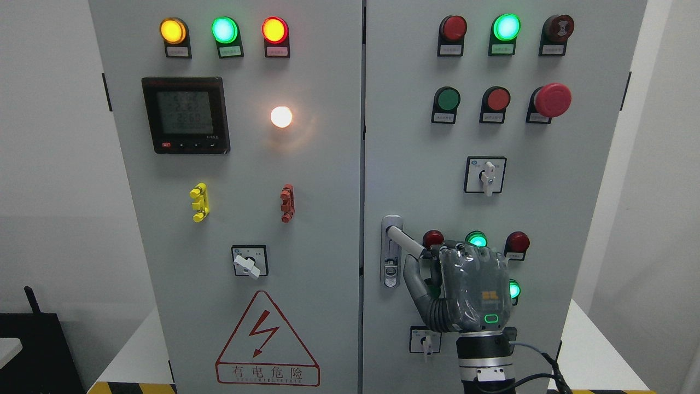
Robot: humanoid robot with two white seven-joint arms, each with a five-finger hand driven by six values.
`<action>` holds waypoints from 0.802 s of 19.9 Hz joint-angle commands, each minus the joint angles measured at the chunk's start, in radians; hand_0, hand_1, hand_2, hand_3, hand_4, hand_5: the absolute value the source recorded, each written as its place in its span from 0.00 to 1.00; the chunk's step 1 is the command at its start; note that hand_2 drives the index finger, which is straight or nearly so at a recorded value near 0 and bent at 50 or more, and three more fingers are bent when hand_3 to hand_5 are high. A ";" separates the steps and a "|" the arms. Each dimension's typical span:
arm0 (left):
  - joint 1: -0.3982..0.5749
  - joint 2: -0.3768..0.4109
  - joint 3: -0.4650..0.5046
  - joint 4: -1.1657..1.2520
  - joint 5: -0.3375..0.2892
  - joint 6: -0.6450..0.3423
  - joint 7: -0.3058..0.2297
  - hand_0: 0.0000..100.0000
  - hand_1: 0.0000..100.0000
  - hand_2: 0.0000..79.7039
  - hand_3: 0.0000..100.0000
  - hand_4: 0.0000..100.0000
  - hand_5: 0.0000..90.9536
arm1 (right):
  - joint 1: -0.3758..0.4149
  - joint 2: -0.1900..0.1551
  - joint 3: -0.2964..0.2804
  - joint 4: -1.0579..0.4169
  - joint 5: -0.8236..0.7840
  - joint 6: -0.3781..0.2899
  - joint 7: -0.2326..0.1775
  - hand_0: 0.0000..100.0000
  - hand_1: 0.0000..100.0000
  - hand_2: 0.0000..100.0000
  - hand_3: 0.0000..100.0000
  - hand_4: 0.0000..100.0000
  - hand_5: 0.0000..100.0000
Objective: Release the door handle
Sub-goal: 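Rotate the silver handle from vertical to horizontal with the right hand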
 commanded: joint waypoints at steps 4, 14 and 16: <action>0.000 0.000 0.000 -0.009 -0.028 -0.001 0.001 0.12 0.39 0.00 0.00 0.00 0.00 | -0.005 -0.002 -0.008 -0.002 0.000 0.000 0.002 0.61 0.44 1.00 1.00 1.00 0.99; 0.000 0.000 0.000 -0.009 -0.028 -0.001 0.001 0.12 0.39 0.00 0.00 0.00 0.00 | -0.013 -0.001 -0.011 -0.012 0.001 0.000 0.004 0.60 0.44 1.00 1.00 1.00 1.00; 0.000 0.000 0.000 -0.009 -0.028 -0.001 0.001 0.12 0.39 0.00 0.00 0.00 0.00 | -0.014 -0.001 -0.011 -0.012 0.001 0.000 0.004 0.60 0.44 1.00 1.00 1.00 1.00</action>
